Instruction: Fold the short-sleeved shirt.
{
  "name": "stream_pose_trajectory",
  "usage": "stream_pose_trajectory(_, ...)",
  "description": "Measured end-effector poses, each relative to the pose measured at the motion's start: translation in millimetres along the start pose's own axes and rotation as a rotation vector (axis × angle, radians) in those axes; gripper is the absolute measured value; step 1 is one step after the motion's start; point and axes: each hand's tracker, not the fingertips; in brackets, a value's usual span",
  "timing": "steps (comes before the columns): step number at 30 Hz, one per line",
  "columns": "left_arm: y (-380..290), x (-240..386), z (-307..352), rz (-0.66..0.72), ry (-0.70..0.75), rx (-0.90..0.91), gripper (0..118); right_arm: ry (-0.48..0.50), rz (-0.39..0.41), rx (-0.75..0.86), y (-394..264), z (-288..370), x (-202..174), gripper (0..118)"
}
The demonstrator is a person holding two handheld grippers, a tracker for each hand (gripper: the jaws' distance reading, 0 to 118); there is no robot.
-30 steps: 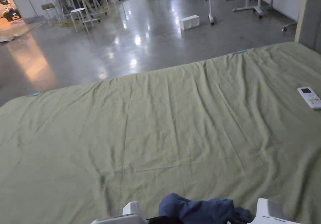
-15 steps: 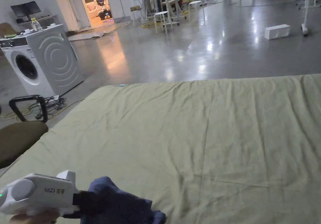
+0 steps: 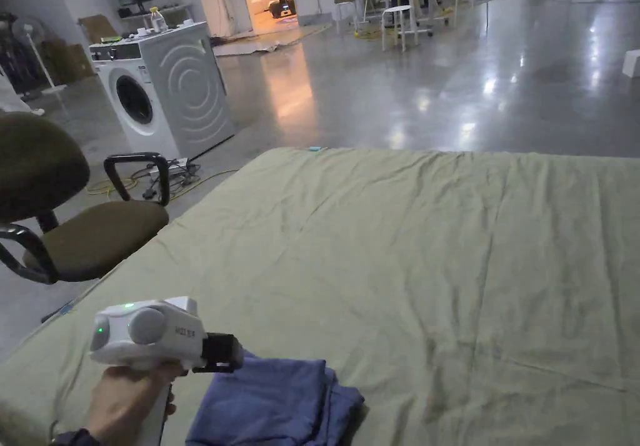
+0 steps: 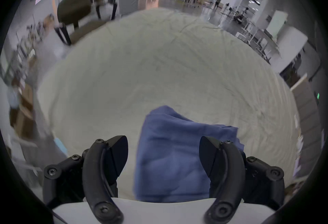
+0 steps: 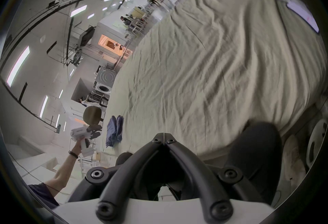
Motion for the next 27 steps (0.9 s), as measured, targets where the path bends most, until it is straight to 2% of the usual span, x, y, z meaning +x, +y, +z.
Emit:
stream_pose_trajectory(2, -6, 26, 46, -0.177, 0.037, 0.056, 83, -0.035, 0.022, 0.040, 3, 12, -13, 0)
stream_pose_trajectory(4, -22, 49, 100, -0.281, -0.031, 0.187, 83, -0.051, 0.148, 0.075, 5, 28, -33, 0)
stream_pose_trajectory(6, -40, 72, 158, -0.336, -0.182, 0.299, 83, -0.104, 0.301, 0.133, 7, 44, -54, 0)
stream_pose_trajectory(8, -62, 95, 204, -0.368, -0.277, 0.430, 83, -0.120, 0.374, 0.185, 11, 56, -67, 0)
stream_pose_trajectory(10, -81, 125, 236, -0.440, -0.305, 0.558, 83, -0.064, 0.362, 0.247, 19, 62, -74, 0)
stream_pose_trajectory(13, -107, 165, 257, -0.489, -0.272, 0.718, 83, 0.036, 0.335, 0.337, 33, 63, -87, 0)
stream_pose_trajectory(15, -119, 190, 268, -0.492, -0.266, 0.818, 83, 0.051, 0.375, 0.395, 40, 68, -101, 0)
stream_pose_trajectory(18, -126, 226, 285, -0.414, -0.329, 0.858, 83, 0.061, 0.468, 0.518, 41, 77, -125, 0)
stream_pose_trajectory(21, -147, 242, 309, -0.363, -0.398, 0.939, 82, 0.001, 0.574, 0.631, 34, 87, -142, 0)
stream_pose_trajectory(24, -165, 250, 326, -0.332, -0.336, 1.016, 82, -0.088, 0.717, 0.722, 21, 94, -154, 0)
stream_pose_trajectory(25, -171, 251, 333, -0.330, -0.348, 1.035, 81, -0.133, 0.738, 0.738, 15, 93, -157, 0)
stream_pose_trajectory(27, -179, 250, 339, -0.302, -0.387, 1.052, 76, -0.146, 0.774, 0.759, 10, 91, -159, 0)
